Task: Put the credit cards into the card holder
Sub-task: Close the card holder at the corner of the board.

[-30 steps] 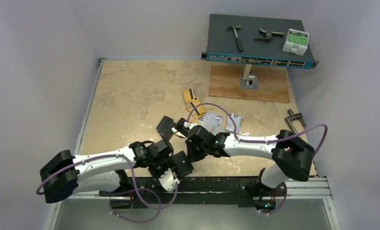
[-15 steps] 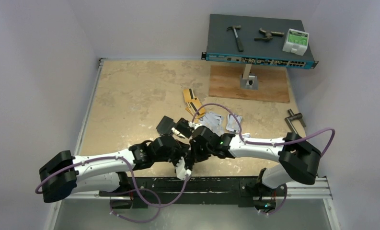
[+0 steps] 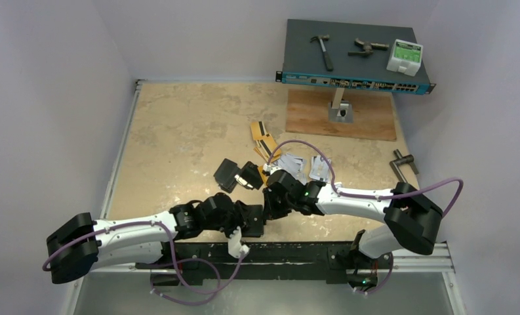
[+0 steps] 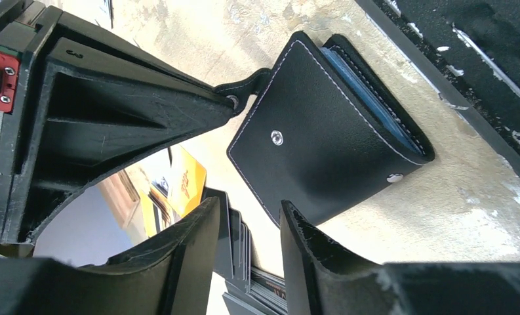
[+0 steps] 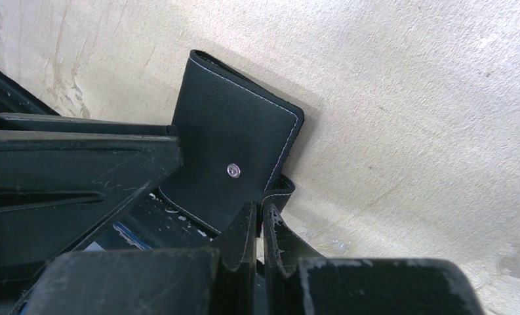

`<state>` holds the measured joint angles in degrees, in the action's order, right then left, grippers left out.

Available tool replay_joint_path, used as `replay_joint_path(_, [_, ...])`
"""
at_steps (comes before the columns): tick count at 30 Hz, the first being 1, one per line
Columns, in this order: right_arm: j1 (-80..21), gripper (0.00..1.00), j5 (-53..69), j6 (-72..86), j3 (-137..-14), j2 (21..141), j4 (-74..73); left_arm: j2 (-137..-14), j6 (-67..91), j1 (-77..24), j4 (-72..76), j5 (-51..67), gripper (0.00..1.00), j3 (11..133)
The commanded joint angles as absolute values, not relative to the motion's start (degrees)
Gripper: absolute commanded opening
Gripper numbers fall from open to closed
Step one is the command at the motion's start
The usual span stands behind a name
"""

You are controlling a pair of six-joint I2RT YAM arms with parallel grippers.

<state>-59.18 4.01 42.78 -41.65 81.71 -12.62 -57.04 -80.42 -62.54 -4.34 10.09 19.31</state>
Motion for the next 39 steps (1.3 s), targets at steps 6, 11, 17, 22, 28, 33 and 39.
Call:
replay_joint_path(6, [-58.6,0.0,5.7,42.9,-42.2,81.3,-10.7,-57.6,-84.3,-62.0,-5.0,14.6,0.4,17.8])
replay_joint_path(11, [-58.4,0.0,5.8,42.7,-42.3,80.9,-11.8,-56.4,-87.3,-60.4,-8.1,15.5,0.4,16.9])
replay_joint_path(17, [-58.3,0.0,6.1,42.2,-42.8,80.8,-12.2,-57.9,-89.6,-59.3,-8.5,15.9,0.4,16.8])
replay_joint_path(22, [-57.9,0.0,5.5,40.8,-43.9,80.6,-14.1,-57.9,-93.2,-58.0,-12.9,16.6,0.39,18.2])
replay_joint_path(28, [-57.1,0.0,5.9,39.4,-44.9,81.0,-14.9,-54.3,-98.4,-56.8,-18.9,18.9,0.39,17.4])
replay_joint_path(33, [-56.8,0.0,6.4,38.7,-45.2,81.6,-14.8,-54.0,-99.3,-56.8,-19.3,19.6,0.4,18.3])
replay_joint_path(39, [-56.8,0.0,7.3,38.2,-45.0,82.0,-14.5,-59.0,-95.8,-58.9,-11.9,19.9,0.42,19.7])
